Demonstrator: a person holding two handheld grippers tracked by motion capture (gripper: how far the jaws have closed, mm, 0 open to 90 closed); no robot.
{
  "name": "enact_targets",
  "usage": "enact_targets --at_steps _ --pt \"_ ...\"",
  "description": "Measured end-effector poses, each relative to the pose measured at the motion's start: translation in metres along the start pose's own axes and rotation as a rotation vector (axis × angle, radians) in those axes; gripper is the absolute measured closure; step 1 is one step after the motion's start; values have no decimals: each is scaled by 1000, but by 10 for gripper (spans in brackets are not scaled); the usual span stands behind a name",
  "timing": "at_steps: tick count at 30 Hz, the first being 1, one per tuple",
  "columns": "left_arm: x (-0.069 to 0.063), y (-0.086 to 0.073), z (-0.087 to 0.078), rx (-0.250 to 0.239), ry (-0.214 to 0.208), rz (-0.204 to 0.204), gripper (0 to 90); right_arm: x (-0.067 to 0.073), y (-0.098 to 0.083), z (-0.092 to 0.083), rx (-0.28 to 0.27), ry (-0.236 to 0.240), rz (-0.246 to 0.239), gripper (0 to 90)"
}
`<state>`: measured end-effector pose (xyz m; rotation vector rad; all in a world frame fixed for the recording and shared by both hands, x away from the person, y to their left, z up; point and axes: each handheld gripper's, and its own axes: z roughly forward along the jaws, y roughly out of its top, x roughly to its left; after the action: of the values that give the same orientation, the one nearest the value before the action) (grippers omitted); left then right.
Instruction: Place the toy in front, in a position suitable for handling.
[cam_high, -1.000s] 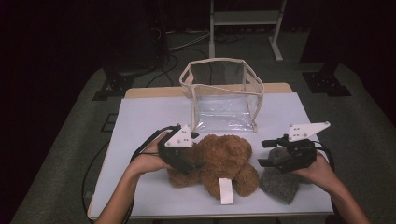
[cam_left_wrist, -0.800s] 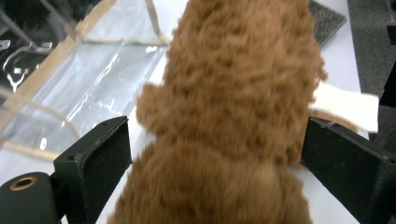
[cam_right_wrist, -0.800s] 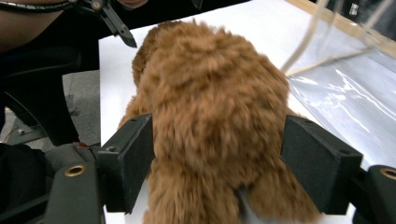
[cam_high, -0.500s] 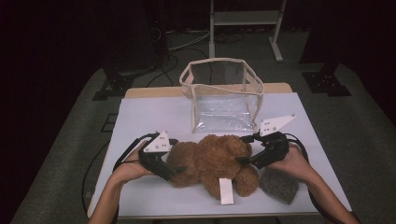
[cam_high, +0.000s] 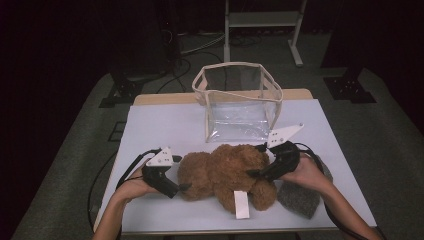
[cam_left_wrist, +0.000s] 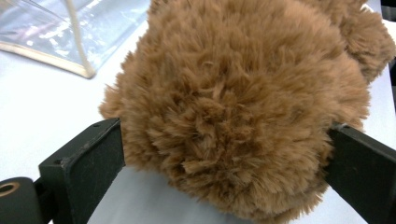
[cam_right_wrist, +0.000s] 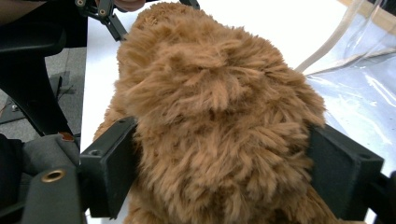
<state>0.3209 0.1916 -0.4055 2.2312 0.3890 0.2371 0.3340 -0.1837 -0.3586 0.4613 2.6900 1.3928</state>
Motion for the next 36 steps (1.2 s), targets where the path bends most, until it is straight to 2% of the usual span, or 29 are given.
enact_targets --at_steps 2,4,7,9,11,15,18,21,27,32,36 --pt "0 -1 4 4 -22 1 27 0 -1 3 2 5 7 154" --pt "-2 -2 8 14 -65 4 48 1 -1 7 6 8 -1 145" --pt "-6 -1 14 23 -55 22 59 3 -2 14 16 7 -9 142" --pt "-6 -1 12 18 -43 20 125 4 -4 18 12 -4 -8 144" --pt "-7 -1 11 7 -38 22 198 3 -6 19 -3 -3 7 219" --pt "-11 9 8 -12 -24 37 270 5 -6 12 -17 -25 18 347" --pt "-14 19 8 -17 -20 47 284 5 -4 2 -32 -35 22 378" --pt "-19 35 8 -24 -11 79 284 6 -5 -10 -34 -46 16 383" --pt "-29 65 16 -46 -32 128 284 10 -8 -49 -57 -74 17 383" --pt "-41 86 37 -56 -73 155 285 15 -21 -81 -42 -107 26 381" --pt "-46 93 52 -34 -87 157 287 12 -37 -92 -38 -117 55 380"
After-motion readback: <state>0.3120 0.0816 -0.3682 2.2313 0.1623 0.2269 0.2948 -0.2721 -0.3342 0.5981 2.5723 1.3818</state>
